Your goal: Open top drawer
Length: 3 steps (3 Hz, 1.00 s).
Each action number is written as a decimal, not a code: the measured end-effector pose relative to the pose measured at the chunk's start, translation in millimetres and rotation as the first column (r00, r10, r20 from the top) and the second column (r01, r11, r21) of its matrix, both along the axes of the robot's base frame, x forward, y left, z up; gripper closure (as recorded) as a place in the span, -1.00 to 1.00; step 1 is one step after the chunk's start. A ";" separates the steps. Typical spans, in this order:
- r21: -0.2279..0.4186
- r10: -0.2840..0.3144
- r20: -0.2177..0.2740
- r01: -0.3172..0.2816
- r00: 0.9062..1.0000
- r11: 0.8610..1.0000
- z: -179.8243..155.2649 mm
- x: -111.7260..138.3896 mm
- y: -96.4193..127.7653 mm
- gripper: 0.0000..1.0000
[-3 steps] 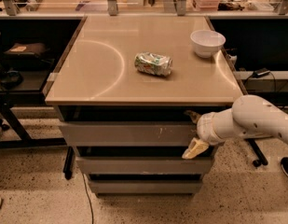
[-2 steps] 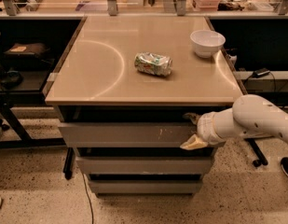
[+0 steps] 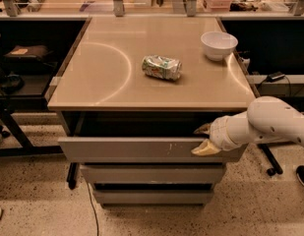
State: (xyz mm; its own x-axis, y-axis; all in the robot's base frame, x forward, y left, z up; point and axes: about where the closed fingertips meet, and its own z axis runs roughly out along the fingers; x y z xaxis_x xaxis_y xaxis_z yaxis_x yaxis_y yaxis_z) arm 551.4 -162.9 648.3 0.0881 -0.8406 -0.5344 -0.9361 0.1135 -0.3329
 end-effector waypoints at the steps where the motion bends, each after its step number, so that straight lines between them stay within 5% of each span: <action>1: 0.000 0.000 0.000 0.000 1.000 1.000 0.1 0.0 0.0 0.75; 3: 0.007 -0.006 -0.019 0.006 1.000 1.000 -2.2 2.1 -2.9 -0.18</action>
Offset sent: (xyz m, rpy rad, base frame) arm 0.0000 0.0000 0.0001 0.0000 0.0000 0.0001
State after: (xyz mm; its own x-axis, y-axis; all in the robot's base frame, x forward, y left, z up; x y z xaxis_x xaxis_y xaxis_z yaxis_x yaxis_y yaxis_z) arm 553.5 -165.8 646.1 0.0731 -0.8374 -0.5417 -0.9414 0.1214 -0.3146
